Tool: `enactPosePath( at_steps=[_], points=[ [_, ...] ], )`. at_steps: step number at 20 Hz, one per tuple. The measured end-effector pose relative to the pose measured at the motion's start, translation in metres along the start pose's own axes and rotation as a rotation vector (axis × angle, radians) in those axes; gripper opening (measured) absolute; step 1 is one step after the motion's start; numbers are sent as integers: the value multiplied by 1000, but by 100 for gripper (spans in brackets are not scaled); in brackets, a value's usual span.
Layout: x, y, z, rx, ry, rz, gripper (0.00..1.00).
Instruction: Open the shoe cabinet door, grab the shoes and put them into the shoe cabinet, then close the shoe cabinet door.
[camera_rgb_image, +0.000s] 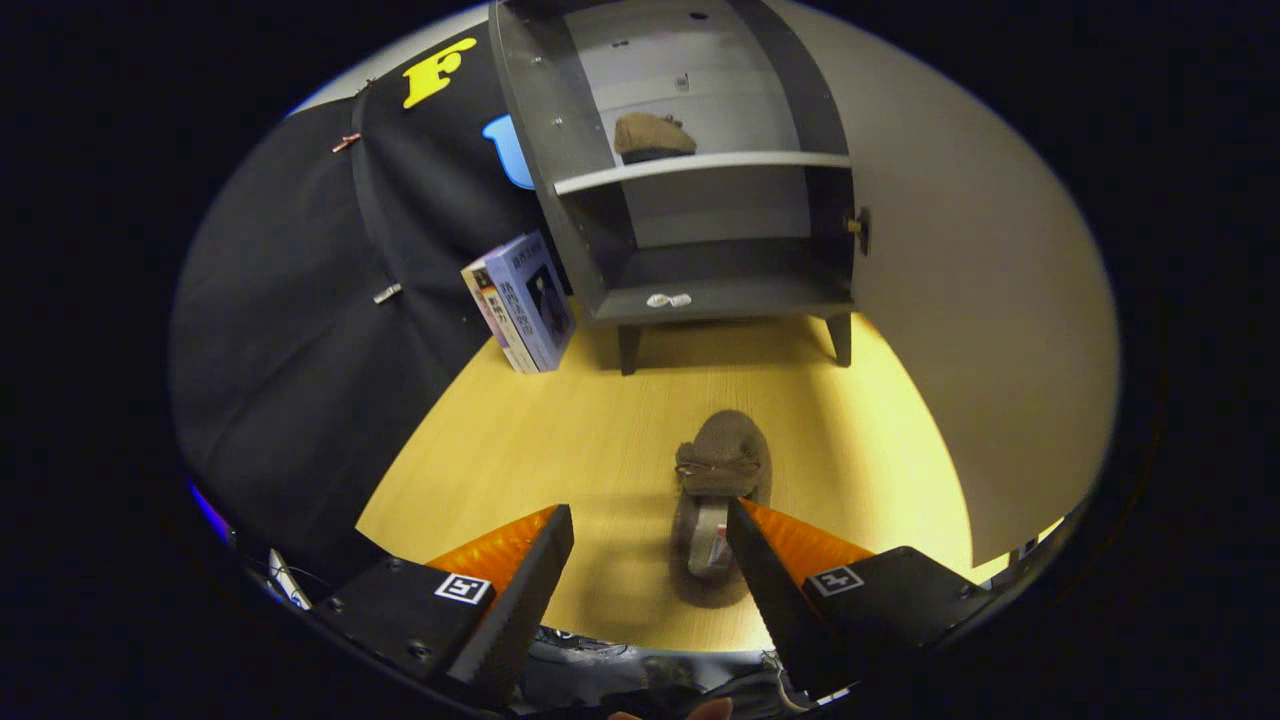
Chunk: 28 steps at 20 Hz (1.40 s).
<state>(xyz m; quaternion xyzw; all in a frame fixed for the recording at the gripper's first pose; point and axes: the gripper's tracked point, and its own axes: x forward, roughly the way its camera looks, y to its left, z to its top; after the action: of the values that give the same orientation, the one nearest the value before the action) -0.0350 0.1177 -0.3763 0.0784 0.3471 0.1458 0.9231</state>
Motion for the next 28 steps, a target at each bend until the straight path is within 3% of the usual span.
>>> enactPosePath(
  at_steps=[4,9,11,13,17,19,21,28],
  points=[
    [49,-4,-35,60,79,-19,99],
    [107,-18,-50,72,57,-85,96],
    [127,-22,-46,65,35,-123,84],
    [144,-33,-40,31,1,-187,83],
    [164,-56,-30,-4,-58,-290,56],
    [161,-52,-25,-3,-80,-267,23],
    [156,-54,-19,-28,-88,-260,8],
    [75,-44,77,-46,-196,-209,9]
  ],
)
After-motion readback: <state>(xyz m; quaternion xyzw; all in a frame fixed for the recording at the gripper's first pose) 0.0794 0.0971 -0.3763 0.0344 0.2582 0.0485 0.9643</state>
